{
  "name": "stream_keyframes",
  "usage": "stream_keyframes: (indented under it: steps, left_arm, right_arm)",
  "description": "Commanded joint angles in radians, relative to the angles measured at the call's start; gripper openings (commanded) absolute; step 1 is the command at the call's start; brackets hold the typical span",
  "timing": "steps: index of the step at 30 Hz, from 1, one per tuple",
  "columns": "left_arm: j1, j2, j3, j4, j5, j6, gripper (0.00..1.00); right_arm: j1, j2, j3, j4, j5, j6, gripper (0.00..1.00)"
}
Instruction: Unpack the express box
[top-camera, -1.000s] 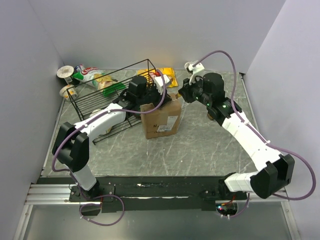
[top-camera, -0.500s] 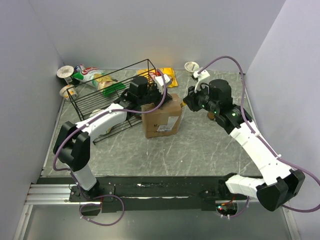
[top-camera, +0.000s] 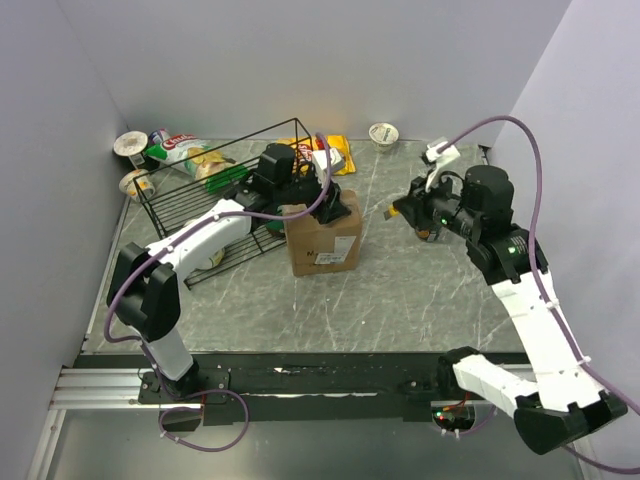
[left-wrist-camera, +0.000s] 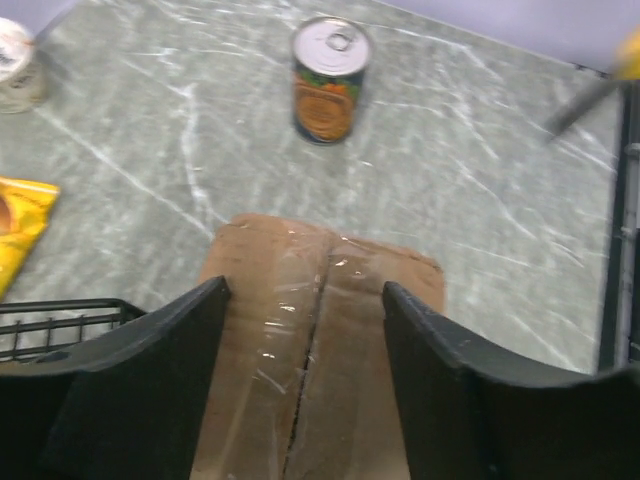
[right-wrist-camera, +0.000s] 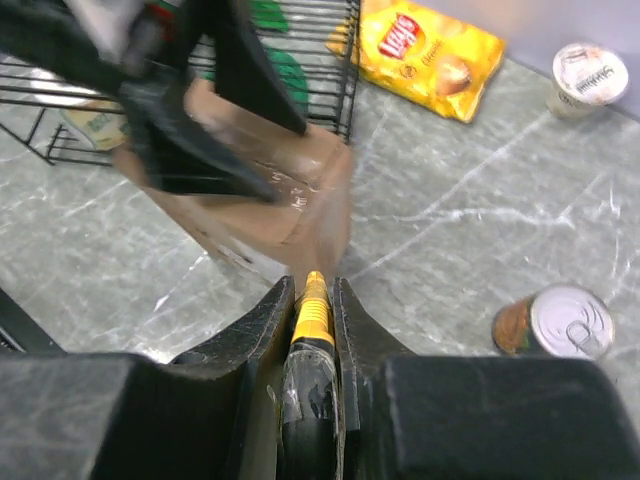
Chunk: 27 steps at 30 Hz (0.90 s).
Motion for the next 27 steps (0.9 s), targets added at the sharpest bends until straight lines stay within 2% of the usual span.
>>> stream_keyframes:
  steps: [1, 3, 4, 6, 7, 11, 15, 17, 21, 23, 24, 27]
  left_arm:
    - [0.004, -0.041, 0.070, -0.081, 0.104, -0.008, 0.73]
    - [0.010, -0.055, 0.084, -0.083, 0.121, -0.018, 0.76]
    - [0.016, -0.060, 0.087, -0.084, 0.126, -0.021, 0.77]
    - [0.026, -0.069, 0.094, -0.087, 0.140, -0.019, 0.79]
    - [0.035, -0.069, 0.096, -0.093, 0.155, -0.012, 0.79]
    - [0.056, -0.084, 0.090, -0.098, 0.160, -0.005, 0.80]
    - [0.069, -0.107, 0.073, -0.121, 0.135, 0.022, 0.81]
    - [0.076, -0.115, 0.055, -0.125, 0.129, 0.028, 0.82]
    - [0.079, -0.136, 0.021, -0.130, 0.131, 0.035, 0.83]
    - [0.081, -0.143, 0.007, -0.132, 0.131, 0.041, 0.83]
    - [0.081, -0.146, 0.002, -0.132, 0.129, 0.042, 0.83]
    - [0.087, -0.152, -0.015, -0.130, 0.129, 0.045, 0.84]
  right_arm:
    - [-0.129, 0.066, -0.121, 0.028, -0.274, -0.014, 0.00]
    - [-0.166, 0.090, -0.148, 0.033, -0.359, -0.028, 0.00]
    - [-0.191, 0.112, -0.175, 0.036, -0.449, -0.054, 0.01]
    - [-0.192, 0.136, -0.189, 0.022, -0.460, -0.079, 0.16]
    - [-0.195, 0.161, -0.212, 0.026, -0.473, -0.089, 0.18]
    - [-0.217, 0.259, -0.245, -0.003, -0.563, -0.082, 0.19]
    - [-0.275, 0.366, -0.275, 0.017, -0.706, 0.026, 0.18]
    - [-0.303, 0.406, -0.284, 0.019, -0.709, 0.036, 0.20]
    - [-0.337, 0.481, -0.287, 0.001, -0.640, 0.010, 0.45]
    - [-0.364, 0.500, -0.304, 0.014, -0.597, 0.021, 0.53]
    - [-0.372, 0.503, -0.307, 0.014, -0.588, 0.023, 0.60]
    - [-0.378, 0.514, -0.303, 0.004, -0.557, 0.006, 0.70]
